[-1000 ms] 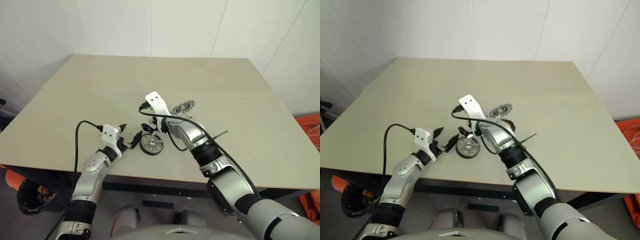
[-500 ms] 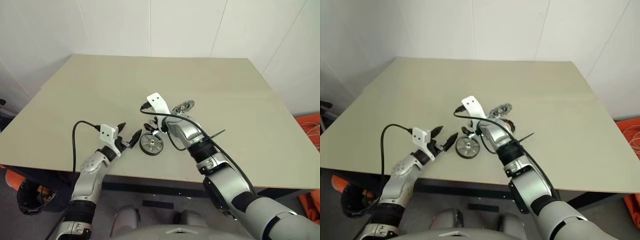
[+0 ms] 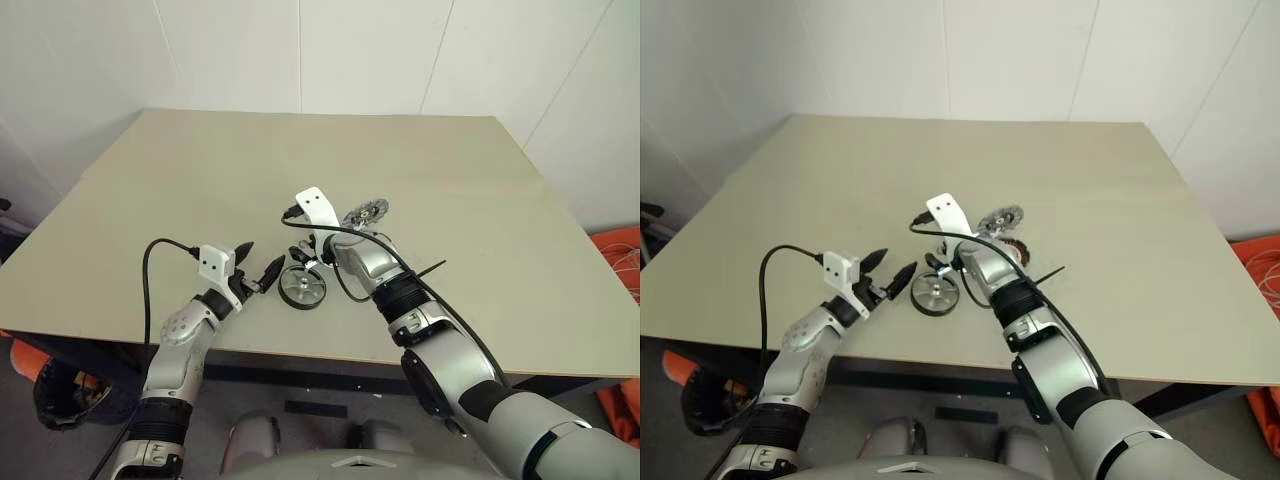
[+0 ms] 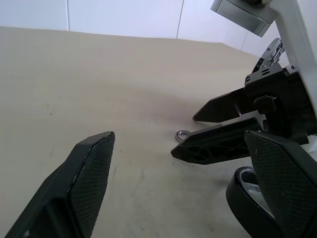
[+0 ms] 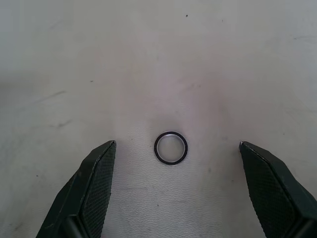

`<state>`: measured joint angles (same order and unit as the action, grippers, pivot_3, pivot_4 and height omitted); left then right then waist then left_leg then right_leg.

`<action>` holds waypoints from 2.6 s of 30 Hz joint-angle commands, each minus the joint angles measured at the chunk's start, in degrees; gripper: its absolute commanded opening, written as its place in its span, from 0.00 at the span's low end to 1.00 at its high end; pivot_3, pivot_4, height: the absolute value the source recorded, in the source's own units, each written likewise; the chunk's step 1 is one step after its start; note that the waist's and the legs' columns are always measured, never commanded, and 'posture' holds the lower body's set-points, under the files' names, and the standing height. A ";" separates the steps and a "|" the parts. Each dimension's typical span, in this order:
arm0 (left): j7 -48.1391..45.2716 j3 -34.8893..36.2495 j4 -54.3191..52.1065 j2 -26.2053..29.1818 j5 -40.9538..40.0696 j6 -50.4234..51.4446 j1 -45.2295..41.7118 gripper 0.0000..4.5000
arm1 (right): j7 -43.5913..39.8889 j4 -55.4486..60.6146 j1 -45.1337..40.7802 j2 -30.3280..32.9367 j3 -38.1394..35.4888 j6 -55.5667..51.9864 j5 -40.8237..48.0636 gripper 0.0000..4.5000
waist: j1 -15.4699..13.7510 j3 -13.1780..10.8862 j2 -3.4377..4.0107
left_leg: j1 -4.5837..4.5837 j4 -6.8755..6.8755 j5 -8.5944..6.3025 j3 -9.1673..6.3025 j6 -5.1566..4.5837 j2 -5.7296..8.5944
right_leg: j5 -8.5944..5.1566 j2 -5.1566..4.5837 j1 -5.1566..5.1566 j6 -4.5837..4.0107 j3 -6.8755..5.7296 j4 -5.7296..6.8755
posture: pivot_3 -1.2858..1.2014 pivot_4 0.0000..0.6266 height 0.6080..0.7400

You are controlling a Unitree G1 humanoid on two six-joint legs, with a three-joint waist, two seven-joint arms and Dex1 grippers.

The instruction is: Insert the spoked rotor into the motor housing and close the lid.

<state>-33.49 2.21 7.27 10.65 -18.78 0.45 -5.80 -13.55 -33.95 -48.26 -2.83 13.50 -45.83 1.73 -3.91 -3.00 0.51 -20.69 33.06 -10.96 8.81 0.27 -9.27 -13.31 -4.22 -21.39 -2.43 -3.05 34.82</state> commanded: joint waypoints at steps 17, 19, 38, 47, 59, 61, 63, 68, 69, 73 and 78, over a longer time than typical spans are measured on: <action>-1.15 1.31 -1.09 0.76 -0.77 -1.11 -0.36 1.00 | -0.36 -2.61 -2.46 -1.51 -1.52 3.06 -2.23 0.35 | 0.00 -0.01 0.01 | 0.01 0.00 0.00 0.01 0.00 -0.01 | -0.01 0.00 0.00 -0.02 0.00 0.02 | 0.52 0.00 1.00; -1.25 1.34 -1.20 0.76 -0.79 -1.04 -0.35 1.00 | -0.42 -2.10 -2.34 -1.53 -1.60 2.74 -2.20 0.20 | 0.00 -0.01 0.01 | 0.01 0.00 0.00 0.01 0.00 -0.01 | -0.01 0.00 0.00 -0.02 0.00 0.02 | 0.52 0.00 1.00; -0.59 1.18 -3.90 0.96 -0.90 1.38 -0.19 1.00 | -15.04 28.11 2.69 0.18 -0.12 -12.15 8.65 0.12 | -0.16 -0.03 0.01 | -0.16 -0.01 0.00 0.00 0.00 -0.02 | -0.01 0.02 -0.15 -0.01 -0.01 -0.01 | 0.52 0.00 1.00; -0.79 1.36 -3.88 1.13 -1.04 1.79 -0.12 1.00 | -19.18 45.41 3.90 6.43 -8.79 -20.48 19.59 0.12 | -0.41 -0.03 -0.02 | -0.14 -0.01 0.02 -0.01 0.03 -0.02 | -0.01 0.02 -0.12 0.00 -0.01 -0.01 | 0.52 0.00 1.00; -0.83 1.43 -3.55 1.09 -1.09 2.87 -0.87 1.00 | -23.91 65.51 24.41 32.84 -16.00 -28.90 28.85 0.12 | -1.93 -0.04 -0.03 | 0.23 -0.01 0.01 -0.02 0.02 -0.02 | -0.24 0.02 0.27 0.40 -0.02 -0.07 | 0.52 0.00 1.00; -1.02 1.47 -3.37 1.16 -1.12 2.95 -0.99 1.00 | -21.47 65.01 26.83 34.82 -15.89 -26.48 26.50 0.12 | -1.70 -0.05 -0.03 | 0.37 -0.01 0.01 0.01 0.01 -0.02 | -0.26 0.02 0.36 0.42 0.00 -0.07 | 0.52 0.00 1.00; -1.20 1.46 -3.19 1.22 -1.10 2.96 -1.09 1.00 | -17.50 63.19 28.02 35.00 -15.41 -23.64 23.24 0.12 | -1.57 -0.05 -0.03 | 0.51 -0.01 0.01 0.02 0.01 -0.05 | -0.27 0.02 0.40 0.42 0.00 -0.05 | 0.52 0.00 1.00; -1.75 1.47 -2.64 1.36 -1.04 2.76 -1.36 1.00 | -9.76 58.83 29.53 33.10 -11.51 -16.96 16.06 0.12 | -1.63 -0.05 -0.03 | 0.56 -0.01 0.01 0.03 0.01 -0.05 | -0.27 0.02 0.44 0.43 0.00 -0.05 | 0.52 0.00 1.00; -1.85 1.52 -2.51 1.38 -1.05 2.70 -1.44 1.00 | -8.89 58.31 29.67 32.59 -10.53 -16.00 15.11 0.12 | -1.62 -0.05 -0.03 | 0.55 -0.01 0.01 0.03 0.00 -0.05 | -0.27 0.02 0.44 0.43 0.00 -0.05 | 0.52 0.00 1.00; -2.19 1.54 -2.06 1.44 -1.05 2.47 -1.72 1.00 | -6.26 55.97 29.60 29.74 -7.44 -13.27 12.43 0.12 | -1.57 -0.05 -0.02 | 0.48 -0.06 0.01 0.03 0.00 -0.05 | -0.26 0.02 0.35 0.39 0.00 -0.04 | 0.52 0.00 1.00; -2.47 1.52 -1.76 1.34 -0.92 2.30 -1.97 1.00 | -4.85 52.49 27.99 26.47 -5.64 -10.33 10.66 0.12 | -1.54 -0.06 -0.02 | 0.39 -0.06 0.01 0.04 0.00 -0.03 | -0.11 0.02 0.33 0.08 0.00 -0.07 | 0.52 0.00 1.00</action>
<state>-35.48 3.29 6.37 11.60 -19.12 3.71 -6.67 -18.99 18.31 -18.45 24.07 7.92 -58.10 13.26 -5.45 -3.06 0.49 -20.30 33.00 -10.96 8.85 0.26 -9.31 -13.42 -4.20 -21.06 -2.36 -3.05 34.75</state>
